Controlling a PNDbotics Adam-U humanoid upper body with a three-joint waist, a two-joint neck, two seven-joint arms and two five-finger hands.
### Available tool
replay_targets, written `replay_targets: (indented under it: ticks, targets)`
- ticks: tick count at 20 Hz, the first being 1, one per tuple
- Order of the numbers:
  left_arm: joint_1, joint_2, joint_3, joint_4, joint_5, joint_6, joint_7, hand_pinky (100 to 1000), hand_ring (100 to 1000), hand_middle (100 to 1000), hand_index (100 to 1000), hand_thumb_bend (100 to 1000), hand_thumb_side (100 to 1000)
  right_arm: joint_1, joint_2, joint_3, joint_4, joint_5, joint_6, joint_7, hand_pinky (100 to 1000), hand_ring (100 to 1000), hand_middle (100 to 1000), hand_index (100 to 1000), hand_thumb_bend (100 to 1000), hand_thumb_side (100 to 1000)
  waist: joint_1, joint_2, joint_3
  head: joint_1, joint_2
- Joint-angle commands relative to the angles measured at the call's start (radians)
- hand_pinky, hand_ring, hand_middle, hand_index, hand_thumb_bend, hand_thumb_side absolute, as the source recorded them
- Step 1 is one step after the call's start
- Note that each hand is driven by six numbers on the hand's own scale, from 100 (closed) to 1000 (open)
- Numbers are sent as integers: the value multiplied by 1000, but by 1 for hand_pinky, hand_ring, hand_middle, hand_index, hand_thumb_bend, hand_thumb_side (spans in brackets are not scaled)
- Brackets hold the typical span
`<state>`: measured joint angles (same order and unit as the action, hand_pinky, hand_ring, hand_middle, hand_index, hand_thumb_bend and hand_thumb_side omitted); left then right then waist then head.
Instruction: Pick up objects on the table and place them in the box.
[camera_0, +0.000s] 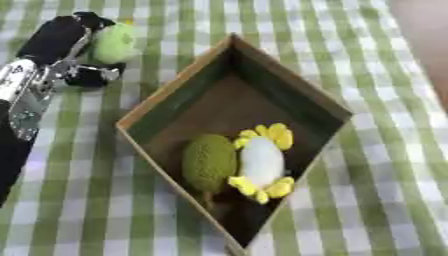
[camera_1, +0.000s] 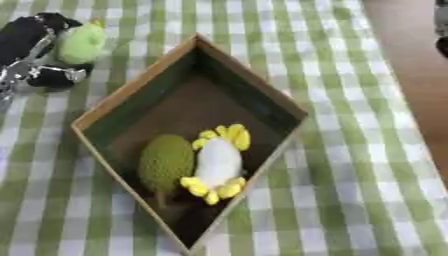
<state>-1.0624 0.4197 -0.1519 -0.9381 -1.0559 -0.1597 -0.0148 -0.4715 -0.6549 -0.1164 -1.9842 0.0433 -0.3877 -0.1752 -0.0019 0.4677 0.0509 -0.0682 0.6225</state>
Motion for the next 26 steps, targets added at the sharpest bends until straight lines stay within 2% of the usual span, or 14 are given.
replay_targets:
  ticks: [1, 6, 12, 15, 16, 17, 19, 26]
  targets:
    - [-10, 19, 7, 4, 18, 5, -19, 541, 641, 649, 826, 100, 100, -7, -16, -8, -16, -7, 0, -1, 840, 919, 624, 933, 100, 470, 0, -24, 1, 2, -7]
    - [-12, 25, 6, -2, 33, 17, -19, 513, 621, 630, 813, 100, 115, -4, -16, -9, -16, -8, 1, -4, 840, 917, 623, 932, 100, 470, 1, -31, -1, 1, -6]
    - [-9, 30, -6, -28, 29, 24, -10, 520, 627, 647, 824, 100, 100, 2, -16, -10, -16, -8, 4, -8, 840, 917, 622, 933, 100, 470, 3, -39, 4, -1, 3]
    - [-9, 33, -20, -48, 27, 26, -32, 571, 672, 691, 855, 186, 232, 5, -16, -10, -16, -8, 5, -8, 840, 913, 622, 932, 100, 470, 6, -47, 7, -2, 9]
    - [-9, 34, -23, -57, 28, 26, -41, 575, 675, 693, 856, 200, 241, 7, -17, -10, -16, -8, 5, -8, 840, 913, 621, 932, 100, 470, 6, -49, 8, -2, 11]
    - [-9, 36, -27, -67, 30, 25, -50, 574, 674, 689, 853, 203, 221, 9, -17, -11, -16, -8, 6, -9, 840, 913, 621, 932, 100, 470, 7, -51, 9, -2, 12]
    - [-9, 40, -31, -82, 33, 26, -65, 559, 661, 673, 842, 167, 109, 11, -18, -11, -16, -8, 7, -9, 840, 913, 620, 932, 100, 470, 8, -55, 12, -3, 14]
    - [-6, 47, -35, -97, 30, 41, -101, 538, 643, 650, 827, 165, 100, 16, -18, -11, -16, -9, 9, -11, 840, 912, 619, 932, 100, 470, 10, -63, 18, -5, 18]
